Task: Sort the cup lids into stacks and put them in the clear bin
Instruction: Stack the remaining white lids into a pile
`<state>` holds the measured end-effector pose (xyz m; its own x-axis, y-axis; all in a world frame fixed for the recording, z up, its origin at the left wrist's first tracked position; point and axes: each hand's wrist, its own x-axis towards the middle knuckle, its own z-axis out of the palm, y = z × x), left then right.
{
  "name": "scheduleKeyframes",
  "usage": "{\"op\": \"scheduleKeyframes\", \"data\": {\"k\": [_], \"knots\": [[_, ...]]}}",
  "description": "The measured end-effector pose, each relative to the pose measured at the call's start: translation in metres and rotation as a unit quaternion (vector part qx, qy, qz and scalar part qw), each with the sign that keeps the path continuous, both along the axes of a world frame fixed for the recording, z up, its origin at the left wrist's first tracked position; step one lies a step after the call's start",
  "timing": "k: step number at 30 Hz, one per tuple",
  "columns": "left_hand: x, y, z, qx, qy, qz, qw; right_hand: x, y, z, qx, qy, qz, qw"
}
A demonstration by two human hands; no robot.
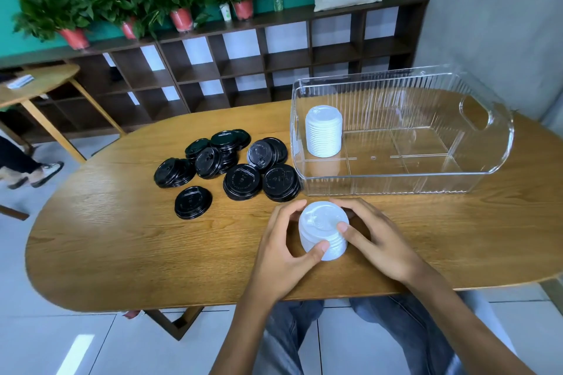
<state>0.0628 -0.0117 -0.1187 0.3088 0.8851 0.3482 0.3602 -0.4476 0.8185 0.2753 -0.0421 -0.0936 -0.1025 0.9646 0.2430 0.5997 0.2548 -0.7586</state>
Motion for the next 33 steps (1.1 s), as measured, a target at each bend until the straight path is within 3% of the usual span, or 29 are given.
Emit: {"op": "scheduleKeyframes", "data": {"k": [33], "knots": [[0.001,0.004,-0.006,-0.002,-0.015,0.032,0.999,-0.001,0.004,-0.009,-0.008,-0.077,0.01,0.997]]}}
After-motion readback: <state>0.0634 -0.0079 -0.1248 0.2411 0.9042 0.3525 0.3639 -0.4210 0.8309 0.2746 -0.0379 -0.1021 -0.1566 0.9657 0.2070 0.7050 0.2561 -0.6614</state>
